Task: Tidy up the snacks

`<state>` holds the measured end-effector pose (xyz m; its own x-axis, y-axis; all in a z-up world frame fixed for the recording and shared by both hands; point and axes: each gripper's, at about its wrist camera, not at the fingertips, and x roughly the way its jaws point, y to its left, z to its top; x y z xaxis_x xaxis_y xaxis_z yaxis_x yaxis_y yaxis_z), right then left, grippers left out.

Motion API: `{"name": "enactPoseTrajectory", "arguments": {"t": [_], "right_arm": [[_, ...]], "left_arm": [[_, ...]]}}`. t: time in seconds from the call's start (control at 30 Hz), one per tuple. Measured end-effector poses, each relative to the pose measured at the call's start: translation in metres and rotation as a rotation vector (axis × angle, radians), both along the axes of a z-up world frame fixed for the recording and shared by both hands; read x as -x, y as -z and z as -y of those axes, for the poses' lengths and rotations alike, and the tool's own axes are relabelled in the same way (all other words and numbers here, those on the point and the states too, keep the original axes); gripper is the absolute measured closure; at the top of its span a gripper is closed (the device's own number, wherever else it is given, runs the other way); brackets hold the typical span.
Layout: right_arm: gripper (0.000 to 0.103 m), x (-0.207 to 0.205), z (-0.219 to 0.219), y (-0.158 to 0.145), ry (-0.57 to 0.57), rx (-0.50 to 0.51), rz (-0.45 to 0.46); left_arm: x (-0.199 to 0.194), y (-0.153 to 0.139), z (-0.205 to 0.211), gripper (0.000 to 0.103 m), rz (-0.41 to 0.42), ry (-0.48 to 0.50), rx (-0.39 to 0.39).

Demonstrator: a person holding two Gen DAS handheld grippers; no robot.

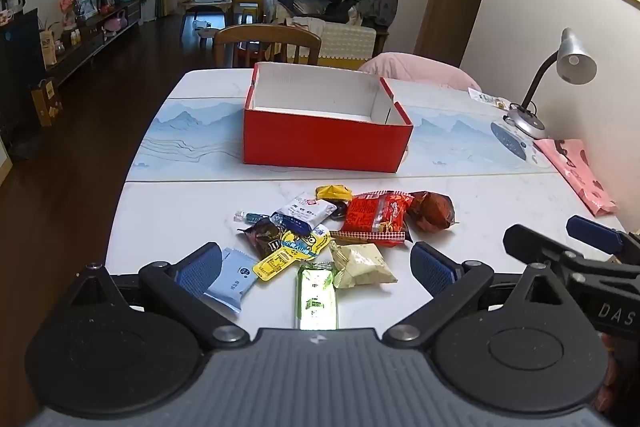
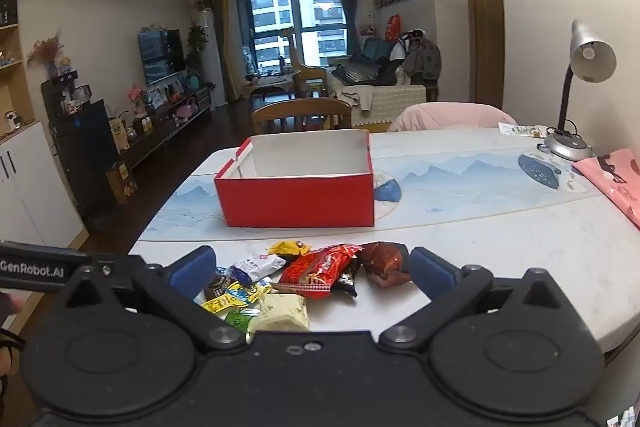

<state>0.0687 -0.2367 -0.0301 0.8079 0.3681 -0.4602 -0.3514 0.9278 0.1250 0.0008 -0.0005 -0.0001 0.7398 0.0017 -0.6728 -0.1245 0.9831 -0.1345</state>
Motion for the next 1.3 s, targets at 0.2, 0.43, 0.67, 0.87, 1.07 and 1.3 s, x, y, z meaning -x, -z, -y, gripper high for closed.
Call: {"name": "enactPoseTrajectory", "arguments": {"t": [0.2, 0.43, 0.67, 0.87, 1.07, 1.3], "right_arm": [[0.000, 0.007, -0.004, 0.001, 0.008, 0.039, 0.032], [0.000, 0.012, -0.007, -0.006, -0.011, 0.044, 0.032], [0.000, 0.013, -0.001, -0.009, -0.021, 0.030, 0.038], [0.000, 0.014, 0.000, -0.009, -0.003, 0.033, 0.043], [0.000, 0.014, 0.002, -0.010, -0.004, 0.030, 0.044], [0.000, 0.016, 0.004, -0.011, 0.019, 0.027, 0.051]], "left_arm": [[-0.001, -0.003, 0.001, 0.002, 0.010, 0.007, 0.007], [0.003, -0.009, 0.006, 0.002, 0.024, 0.012, -0.003], [0.014, -0.011, 0.008, 0.002, 0.052, 0.021, -0.005], [0.017, -0.012, 0.009, 0.002, 0.064, 0.024, -0.007], [0.020, -0.014, 0.009, 0.002, 0.072, 0.025, -0.014], [0.021, -0.017, 0.010, 0.002, 0.079, 0.023, -0.017]]}}
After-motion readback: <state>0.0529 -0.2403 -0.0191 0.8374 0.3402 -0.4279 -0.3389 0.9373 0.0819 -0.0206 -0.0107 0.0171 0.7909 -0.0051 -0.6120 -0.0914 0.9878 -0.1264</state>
